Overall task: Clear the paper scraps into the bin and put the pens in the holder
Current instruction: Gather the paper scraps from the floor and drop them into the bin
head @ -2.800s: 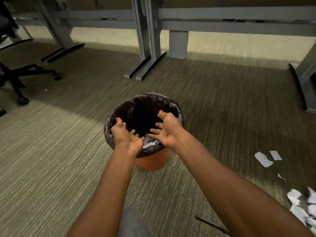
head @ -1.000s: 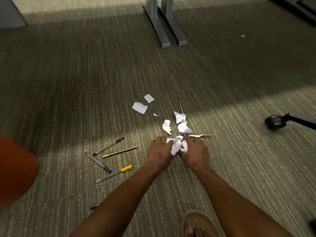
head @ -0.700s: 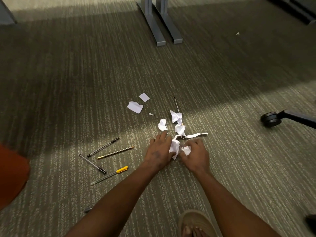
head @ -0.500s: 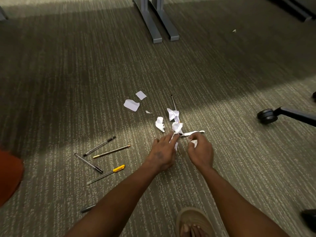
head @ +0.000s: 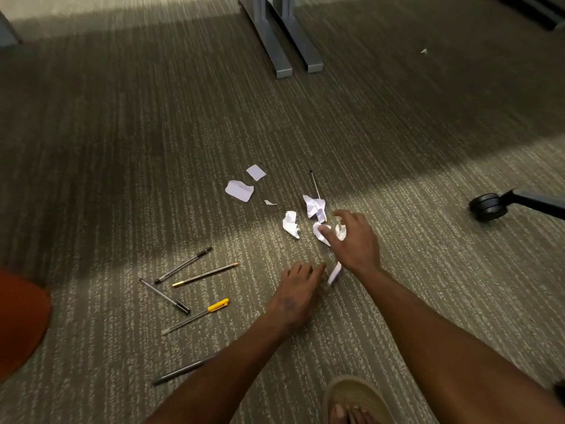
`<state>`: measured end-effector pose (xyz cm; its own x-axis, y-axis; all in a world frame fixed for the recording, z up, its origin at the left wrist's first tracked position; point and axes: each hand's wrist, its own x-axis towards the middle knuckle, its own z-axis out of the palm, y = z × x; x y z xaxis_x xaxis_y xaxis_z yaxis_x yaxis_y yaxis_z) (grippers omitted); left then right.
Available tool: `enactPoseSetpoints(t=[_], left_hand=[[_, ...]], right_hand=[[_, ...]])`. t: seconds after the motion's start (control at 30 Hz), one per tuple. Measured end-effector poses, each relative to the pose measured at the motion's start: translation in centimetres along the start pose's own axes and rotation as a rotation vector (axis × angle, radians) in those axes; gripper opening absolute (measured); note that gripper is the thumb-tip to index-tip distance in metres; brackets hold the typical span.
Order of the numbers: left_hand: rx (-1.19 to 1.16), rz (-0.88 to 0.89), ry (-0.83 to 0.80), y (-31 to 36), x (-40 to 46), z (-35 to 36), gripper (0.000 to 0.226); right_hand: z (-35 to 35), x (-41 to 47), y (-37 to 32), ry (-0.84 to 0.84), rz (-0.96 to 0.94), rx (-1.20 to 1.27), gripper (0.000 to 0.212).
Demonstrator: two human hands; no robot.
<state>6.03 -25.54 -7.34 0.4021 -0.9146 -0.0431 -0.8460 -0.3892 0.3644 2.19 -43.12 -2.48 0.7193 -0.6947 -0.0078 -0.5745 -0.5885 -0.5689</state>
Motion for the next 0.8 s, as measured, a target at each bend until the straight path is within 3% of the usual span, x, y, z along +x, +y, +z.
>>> enactPoseSetpoints(t=[0.07, 0.2, 0.37, 0.43, 0.6, 0.7, 0.8], left_hand=[[-0.035, -0.034, 0.027, -0.4, -0.9, -0.1, 0.057], [-0.203, -0.103, 0.125, -1.8, -3.0, -0.8, 0.021], [-0.407, -0.231, 0.239, -4.5, -4.2, -3.6, 0.015], [-0.471, -0.326, 0.304, -5.4, -3.8, -5.3, 0.019], [-0.653, -0.690, 0.417, -6.3, -0.9, -10.2, 0.053], [-0.525, -0.771, 0.419, -6.9, 1.6, -11.8, 0.075], [-0.369, -0.776, 0.381, -7.1, 3.9, -12.3, 0.070]], right_hand=[[0.5, 0.2, -0.8, -0.074, -0.015, -0.056, 0.059], [1.6, 0.2, -1.2, -0.160, -0.038, -0.162, 0.052], [2.1, -0.2, -1.1, -0.138, 0.020, -0.169, 0.031], [2.3, -0.3, -0.8, -0.137, 0.044, -0.087, 0.019], [2.4, 0.3, -1.5, 0.001, 0.184, 0.152, 0.019], [2.3, 1.6, -2.4, 0.046, 0.194, 0.202, 0.022], [2.3, 3.2, -3.3, 0.057, 0.167, 0.204, 0.036]])
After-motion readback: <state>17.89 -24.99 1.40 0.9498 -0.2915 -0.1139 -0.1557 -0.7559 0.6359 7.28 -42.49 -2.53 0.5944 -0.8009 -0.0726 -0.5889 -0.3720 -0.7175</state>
